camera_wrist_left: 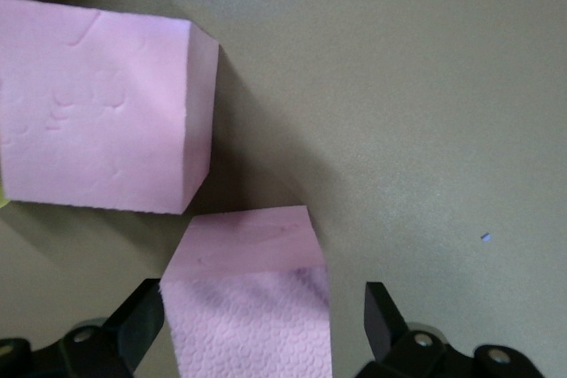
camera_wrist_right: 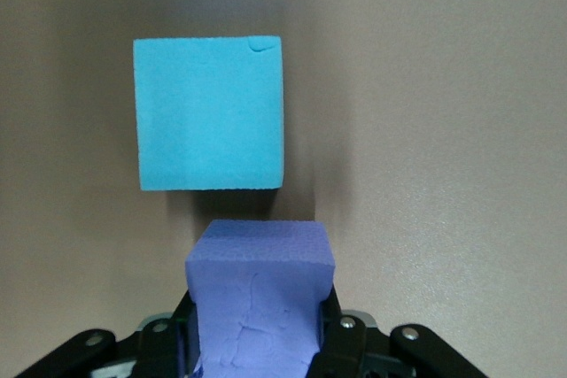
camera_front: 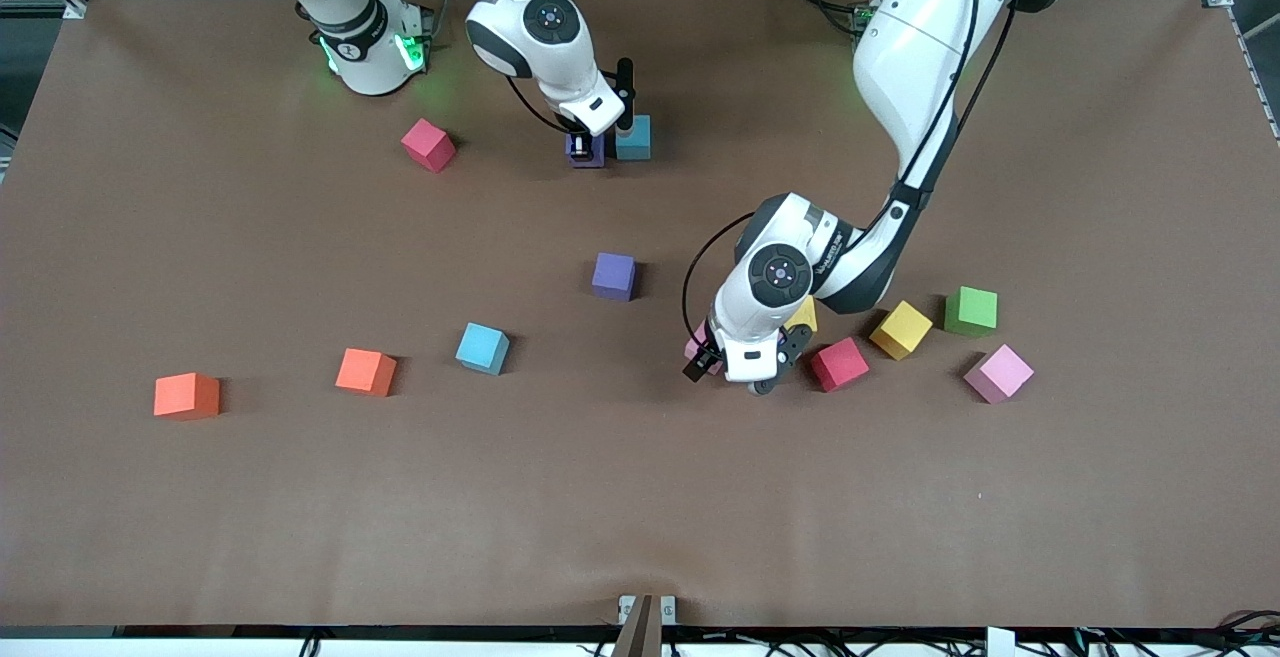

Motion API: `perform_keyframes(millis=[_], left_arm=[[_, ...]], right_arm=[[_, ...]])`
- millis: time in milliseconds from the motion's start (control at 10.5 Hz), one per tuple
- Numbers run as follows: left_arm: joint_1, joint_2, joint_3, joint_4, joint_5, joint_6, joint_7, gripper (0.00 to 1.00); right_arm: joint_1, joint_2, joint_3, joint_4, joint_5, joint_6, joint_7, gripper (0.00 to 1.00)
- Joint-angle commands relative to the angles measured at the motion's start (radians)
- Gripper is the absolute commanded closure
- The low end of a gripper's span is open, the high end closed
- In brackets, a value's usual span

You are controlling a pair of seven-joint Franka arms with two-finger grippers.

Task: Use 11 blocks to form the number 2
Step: 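Lower the purple cube beside teal while the left gripper grasps the pink cube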

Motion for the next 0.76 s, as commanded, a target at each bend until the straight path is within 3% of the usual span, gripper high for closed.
perform_keyframes(millis=[0,287,669], left_arm=[[-0.01,0.018,0.011,0.021,-0.021,0.009,0.001,0.0],[-0.01,0.015,0.011,0.017,-0.017,0.009,0.01,0.1],[-0.01,0.007,0.013,0.011,-0.012,0.004,0.022,0.64]], right_arm=[[0.007,0.006,0.001,0.009,0.004,-0.001,0.043,1.0],[0.044,0.001,0.001,0.015,0.004,-0.008,0.102,1.0],[0.049,0.002,0.0,0.022,0.001,-0.008,0.098,1.0]])
